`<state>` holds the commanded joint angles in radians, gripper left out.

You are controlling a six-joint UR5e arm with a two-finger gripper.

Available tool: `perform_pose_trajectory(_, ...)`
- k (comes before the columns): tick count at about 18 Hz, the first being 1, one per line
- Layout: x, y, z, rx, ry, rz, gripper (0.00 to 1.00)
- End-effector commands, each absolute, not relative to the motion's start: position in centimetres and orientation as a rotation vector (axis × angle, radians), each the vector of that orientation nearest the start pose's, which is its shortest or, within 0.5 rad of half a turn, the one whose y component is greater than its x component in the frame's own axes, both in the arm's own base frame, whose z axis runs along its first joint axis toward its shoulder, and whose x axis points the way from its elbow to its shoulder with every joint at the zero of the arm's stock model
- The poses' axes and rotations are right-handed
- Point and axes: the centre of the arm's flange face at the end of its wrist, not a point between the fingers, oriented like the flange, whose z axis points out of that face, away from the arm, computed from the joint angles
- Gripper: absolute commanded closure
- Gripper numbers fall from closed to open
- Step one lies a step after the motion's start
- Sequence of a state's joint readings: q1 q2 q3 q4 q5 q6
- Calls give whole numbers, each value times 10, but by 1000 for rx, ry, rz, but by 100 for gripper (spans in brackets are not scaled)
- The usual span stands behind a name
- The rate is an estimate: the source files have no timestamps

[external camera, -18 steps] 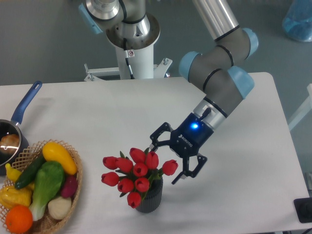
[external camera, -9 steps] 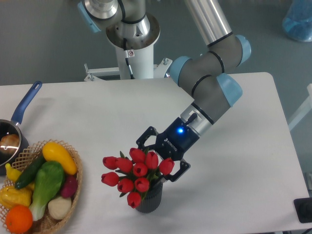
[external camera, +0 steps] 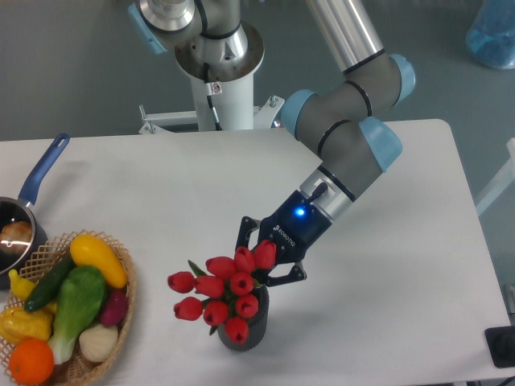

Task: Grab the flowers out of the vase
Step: 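Close the gripper on the tulip bouquet, then lift the tulip bouquet straight up out of the vase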

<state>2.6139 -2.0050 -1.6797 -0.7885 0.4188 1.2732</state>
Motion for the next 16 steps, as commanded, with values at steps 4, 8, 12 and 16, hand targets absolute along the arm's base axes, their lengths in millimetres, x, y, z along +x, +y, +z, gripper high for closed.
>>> perform_pose_trajectory(4,-416,504,356,-1935,341,-315,100)
perform_pose_trajectory(8,-411,500,381,-1901,331,-317,100)
perform_pose_trajectory(12,-411,497,404,-1863,322,-315,100)
perform_pose_trajectory(16,-423,484,430,-1818,294,-304,100)
